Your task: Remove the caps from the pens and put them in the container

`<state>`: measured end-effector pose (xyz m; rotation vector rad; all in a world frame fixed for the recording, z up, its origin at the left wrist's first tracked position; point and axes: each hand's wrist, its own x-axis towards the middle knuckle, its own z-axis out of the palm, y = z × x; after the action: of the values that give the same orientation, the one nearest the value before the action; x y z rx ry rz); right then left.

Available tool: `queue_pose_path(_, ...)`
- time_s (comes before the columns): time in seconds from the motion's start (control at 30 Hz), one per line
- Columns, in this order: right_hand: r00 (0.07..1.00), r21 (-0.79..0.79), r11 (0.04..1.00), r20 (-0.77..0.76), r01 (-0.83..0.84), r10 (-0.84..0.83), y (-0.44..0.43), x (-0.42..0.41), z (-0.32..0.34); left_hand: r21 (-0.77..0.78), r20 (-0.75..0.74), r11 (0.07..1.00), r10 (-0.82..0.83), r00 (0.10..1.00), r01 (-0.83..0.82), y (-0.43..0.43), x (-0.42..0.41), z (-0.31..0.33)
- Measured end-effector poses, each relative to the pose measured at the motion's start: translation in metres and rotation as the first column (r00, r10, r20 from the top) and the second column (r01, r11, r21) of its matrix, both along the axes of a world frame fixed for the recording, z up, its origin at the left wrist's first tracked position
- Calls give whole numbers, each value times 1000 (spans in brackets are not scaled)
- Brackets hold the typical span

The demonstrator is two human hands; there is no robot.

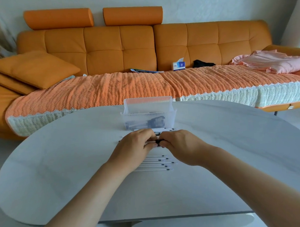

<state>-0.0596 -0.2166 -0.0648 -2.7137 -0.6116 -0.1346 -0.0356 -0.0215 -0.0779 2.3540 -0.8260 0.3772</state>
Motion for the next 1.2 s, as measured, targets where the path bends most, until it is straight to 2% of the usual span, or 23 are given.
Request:
queue_pose_path(0.27, 995, -22, 1000, -95, -3, 1, -2, 1, -4, 49, 34, 999, -8, 999, 6, -5, -3, -3)
queue_pose_path(0.53, 999, -88, 996, 41, -17, 21, -1, 0, -2, -11, 7, 1000, -14, 1000, 14, -2, 1, -5)
queue_pose_path(0.67, 1000, -18, 1000, 5, -15, 15, -4, 0, 3, -29, 11, 1000, -7, 1000, 7, 0, 2, -3)
queue_pose_path(0.83, 992, 73, 995, -112, 73, -64, -10, -1, 4, 73, 7, 995, 61, 998, -61, 0, 5, 0)
queue_pose_path(1.07, 972, 17, 978, -122, 207, -203, -37, 6, -6, 174, -42, 978, 122, 992, -113, 9, 11, 0)
queue_pose_path(1.2, 950, 90, 963, -212, 254, -231, -41, 6, -9, 245, -52, 965, 113, 992, -97, 6, 9, -2)
